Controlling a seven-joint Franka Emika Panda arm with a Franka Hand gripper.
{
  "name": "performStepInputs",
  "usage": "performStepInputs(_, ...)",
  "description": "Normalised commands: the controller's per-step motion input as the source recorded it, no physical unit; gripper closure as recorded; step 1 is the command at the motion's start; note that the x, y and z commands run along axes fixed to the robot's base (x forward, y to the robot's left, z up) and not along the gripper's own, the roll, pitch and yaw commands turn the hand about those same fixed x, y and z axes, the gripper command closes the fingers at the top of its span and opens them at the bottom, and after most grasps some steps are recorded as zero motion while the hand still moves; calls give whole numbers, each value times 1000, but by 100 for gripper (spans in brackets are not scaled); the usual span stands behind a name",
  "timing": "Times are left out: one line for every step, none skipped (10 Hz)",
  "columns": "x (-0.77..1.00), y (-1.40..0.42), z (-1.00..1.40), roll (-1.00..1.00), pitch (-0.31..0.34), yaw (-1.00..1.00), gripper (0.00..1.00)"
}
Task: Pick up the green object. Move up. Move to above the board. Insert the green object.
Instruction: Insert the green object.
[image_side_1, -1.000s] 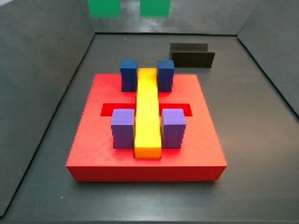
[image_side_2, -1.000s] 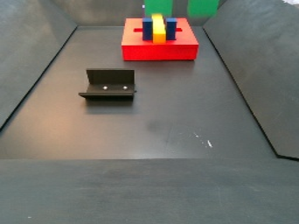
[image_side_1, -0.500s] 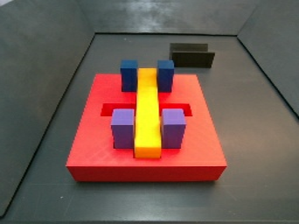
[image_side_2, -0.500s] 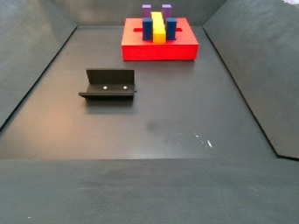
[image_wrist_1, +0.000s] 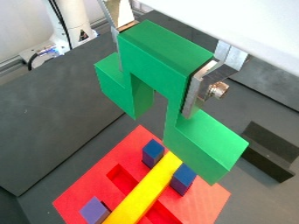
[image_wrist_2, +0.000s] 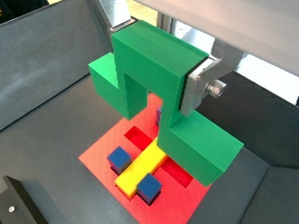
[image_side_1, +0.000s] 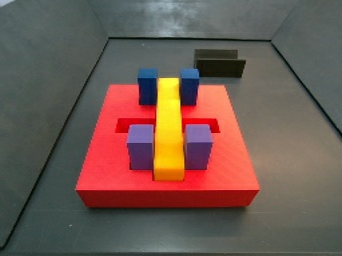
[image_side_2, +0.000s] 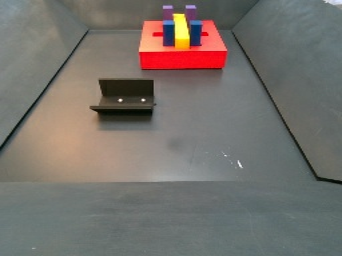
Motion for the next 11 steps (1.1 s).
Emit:
performStepInputs(0,-60,-489,0,-9,0,100)
performStepInputs(160,-263,-854,123,0,0,100)
performStepInputs(151,-357,-966,179,0,51,100)
performStepInputs(0,-231,-1000,97,-19,131,100)
performStepInputs(0,-183,-1000,100,-13,194,100)
performStepInputs(-49,-109,-1000,106,-29,271,100)
performStepInputs(-3,-49,-983,14,-123,226,100)
performStepInputs(0,-46,-963,0,-127,200,100)
performStepInputs(29,-86,-786,0,-130,129,100)
performStepInputs(197,-174,-723,0,-139,17,100)
performStepInputs(243,-183,-623,0,-156,0,100)
